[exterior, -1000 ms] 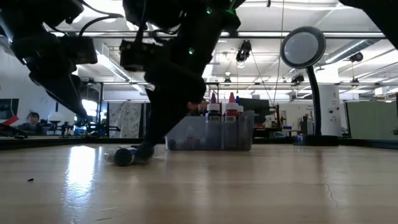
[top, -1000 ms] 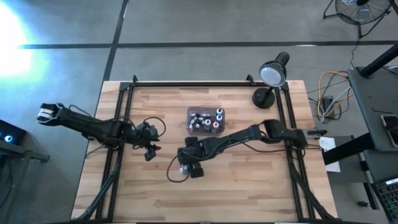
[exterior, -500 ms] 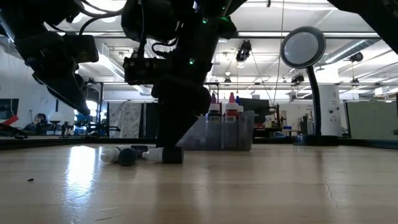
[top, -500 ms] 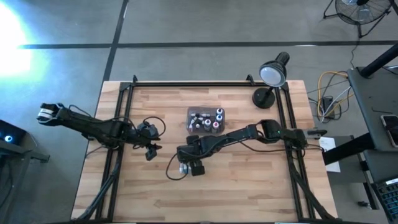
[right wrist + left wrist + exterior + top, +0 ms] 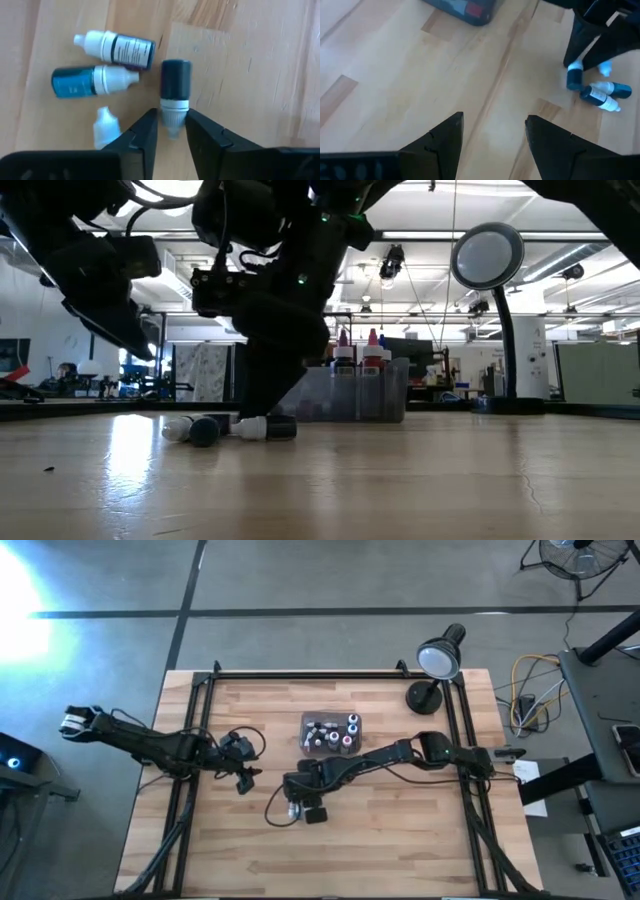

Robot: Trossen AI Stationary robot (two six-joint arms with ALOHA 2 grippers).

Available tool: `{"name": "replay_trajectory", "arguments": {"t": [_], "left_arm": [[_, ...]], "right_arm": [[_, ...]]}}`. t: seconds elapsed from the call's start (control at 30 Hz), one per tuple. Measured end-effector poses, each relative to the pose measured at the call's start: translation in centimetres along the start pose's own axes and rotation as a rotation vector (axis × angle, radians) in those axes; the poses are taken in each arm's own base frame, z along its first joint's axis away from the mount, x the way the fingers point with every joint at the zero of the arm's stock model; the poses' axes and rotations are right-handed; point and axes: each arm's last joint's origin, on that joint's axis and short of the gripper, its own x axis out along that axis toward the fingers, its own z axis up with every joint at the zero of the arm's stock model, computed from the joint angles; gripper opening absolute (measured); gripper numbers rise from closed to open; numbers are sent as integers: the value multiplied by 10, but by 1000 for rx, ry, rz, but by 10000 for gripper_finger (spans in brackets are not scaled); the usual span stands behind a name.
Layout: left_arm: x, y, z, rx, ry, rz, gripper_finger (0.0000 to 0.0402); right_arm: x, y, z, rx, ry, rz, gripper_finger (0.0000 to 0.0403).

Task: Pick & Place food coloring
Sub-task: Put the small violet food coloring bottle into the bin

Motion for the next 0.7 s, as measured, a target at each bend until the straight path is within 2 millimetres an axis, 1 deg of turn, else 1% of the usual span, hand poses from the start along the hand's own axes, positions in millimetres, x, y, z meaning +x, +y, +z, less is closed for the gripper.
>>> {"name": "replay_trajectory", "arguments": {"t": [0.27,0.37,0.43,0.5,0.6,0.63,0.7], "left_arm": [[0,-1,2,-21,-20,-11,190],[0,-1,2,-29,-20,-11,190],[0,-1,2,-30,-20,-11,190],[0,-1,2,-31,-21,-11,190],[0,-2,3,-36,-31,-17,190],[0,-2,4,-39,-40,-21,190],[0,-3,5,-43,-54,-21,190]], "right_arm": [[0,-1,0,52,0,-2,58],[-10,-3,-1,93,20,-67,42],[-27,-5,0,127,7,-173,39],[-58,-8,3,197,-34,-274,40],[-108,-16,3,332,-105,-392,55],[-122,-20,1,382,-121,-437,61],[-143,-33,-4,494,-141,-509,71]]}}
